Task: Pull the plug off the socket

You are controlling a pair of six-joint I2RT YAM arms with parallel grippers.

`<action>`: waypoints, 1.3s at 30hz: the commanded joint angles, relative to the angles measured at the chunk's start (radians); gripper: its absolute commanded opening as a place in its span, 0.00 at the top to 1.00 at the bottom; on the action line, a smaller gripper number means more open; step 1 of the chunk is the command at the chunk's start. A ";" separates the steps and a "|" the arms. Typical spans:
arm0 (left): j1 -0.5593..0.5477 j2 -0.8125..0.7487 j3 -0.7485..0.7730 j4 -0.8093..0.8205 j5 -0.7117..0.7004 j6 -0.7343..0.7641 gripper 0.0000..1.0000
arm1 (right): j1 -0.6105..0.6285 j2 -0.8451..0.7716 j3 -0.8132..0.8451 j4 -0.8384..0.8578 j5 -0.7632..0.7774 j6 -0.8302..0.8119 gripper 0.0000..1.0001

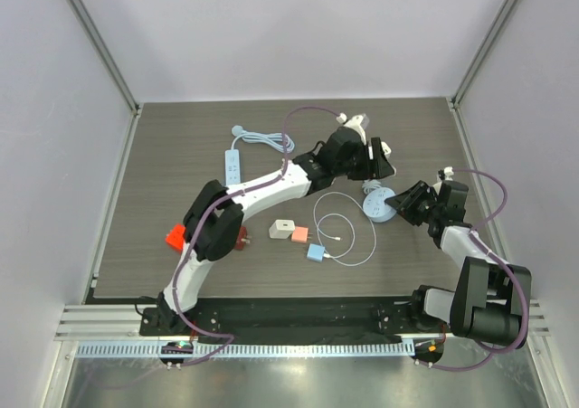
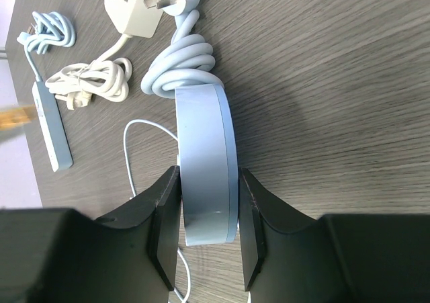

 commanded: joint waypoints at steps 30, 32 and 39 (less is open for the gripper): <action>0.022 -1.006 -0.813 -0.916 -0.165 0.077 1.00 | -0.008 0.030 -0.025 -0.107 0.144 -0.053 0.99; 0.024 -0.960 -0.811 -0.922 -0.156 0.087 1.00 | -0.008 0.027 -0.023 -0.107 0.147 -0.053 0.99; 0.062 -0.807 -0.811 -0.867 -0.050 0.193 1.00 | -0.008 0.031 -0.023 -0.107 0.144 -0.053 0.99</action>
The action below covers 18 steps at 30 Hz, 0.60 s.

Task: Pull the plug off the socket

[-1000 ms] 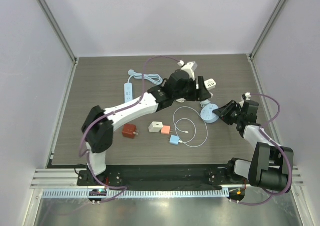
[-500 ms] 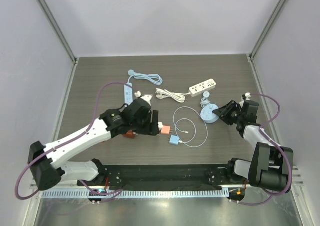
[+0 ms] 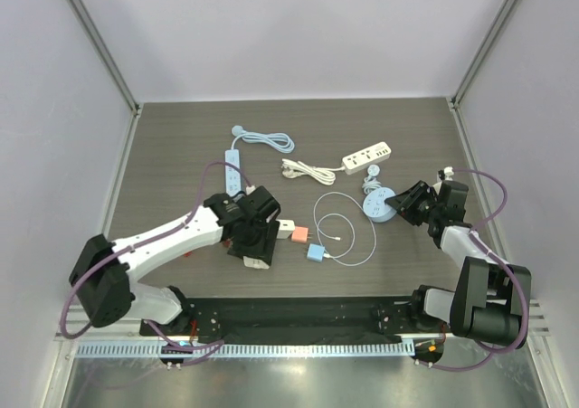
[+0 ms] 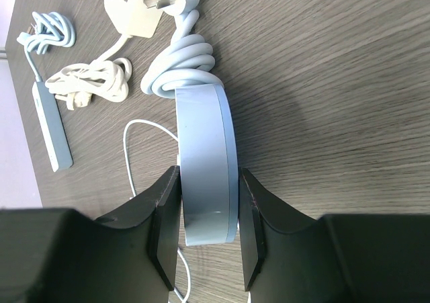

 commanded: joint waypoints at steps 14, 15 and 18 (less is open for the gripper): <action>0.038 0.245 0.098 0.027 0.029 0.149 0.74 | -0.008 0.048 -0.019 -0.106 0.137 -0.054 0.99; 0.039 0.248 0.101 0.026 0.027 0.147 0.61 | -0.008 0.050 -0.018 -0.106 0.137 -0.054 0.99; 0.038 0.235 0.117 0.020 -0.031 0.138 0.42 | -0.008 0.048 -0.018 -0.106 0.138 -0.054 0.99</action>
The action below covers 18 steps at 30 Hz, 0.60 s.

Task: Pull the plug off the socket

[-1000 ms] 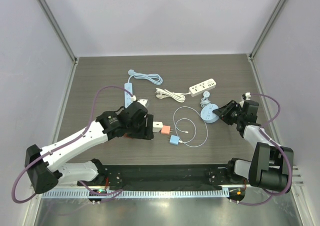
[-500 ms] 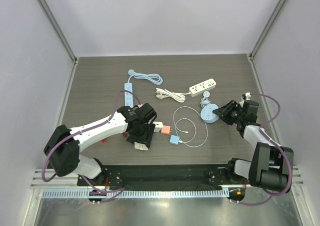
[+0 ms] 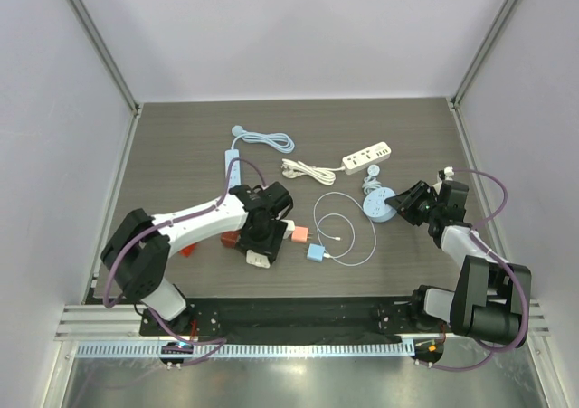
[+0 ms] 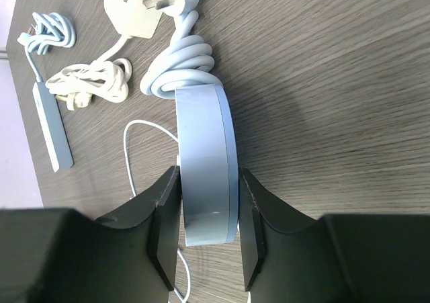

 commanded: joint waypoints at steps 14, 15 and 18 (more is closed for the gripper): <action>-0.006 -0.332 0.017 0.100 -0.062 -0.071 0.00 | -0.008 0.032 -0.021 -0.113 0.149 -0.055 0.99; -0.008 -0.386 -0.010 0.124 -0.049 -0.083 0.00 | -0.006 0.029 -0.023 -0.113 0.150 -0.056 0.99; -0.014 -0.492 -0.068 0.261 -0.003 -0.142 0.00 | -0.006 0.006 -0.029 -0.111 0.155 -0.056 0.99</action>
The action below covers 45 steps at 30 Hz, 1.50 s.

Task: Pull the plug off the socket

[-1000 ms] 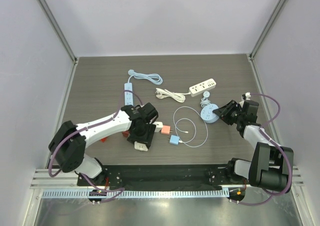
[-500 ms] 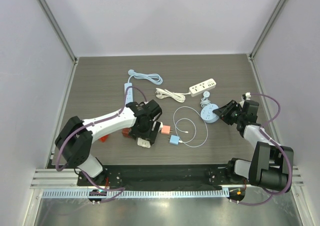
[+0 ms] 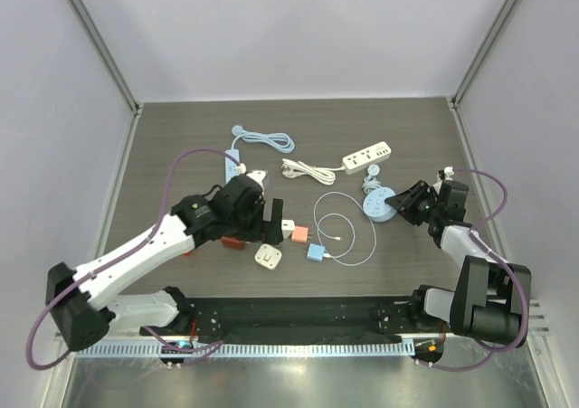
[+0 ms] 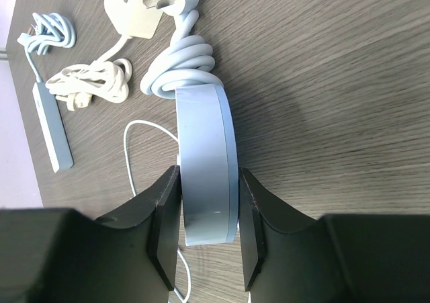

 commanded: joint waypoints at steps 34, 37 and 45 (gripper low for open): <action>0.376 0.299 -0.115 1.317 0.245 0.070 0.00 | -0.278 0.326 0.223 0.001 0.125 0.051 0.99; 0.390 0.317 -0.194 1.412 0.291 0.092 0.00 | -0.278 0.391 0.280 0.000 0.137 0.048 0.99; 0.402 0.398 -0.240 1.541 0.375 0.061 0.00 | -0.227 0.460 0.374 -0.028 0.235 0.034 0.98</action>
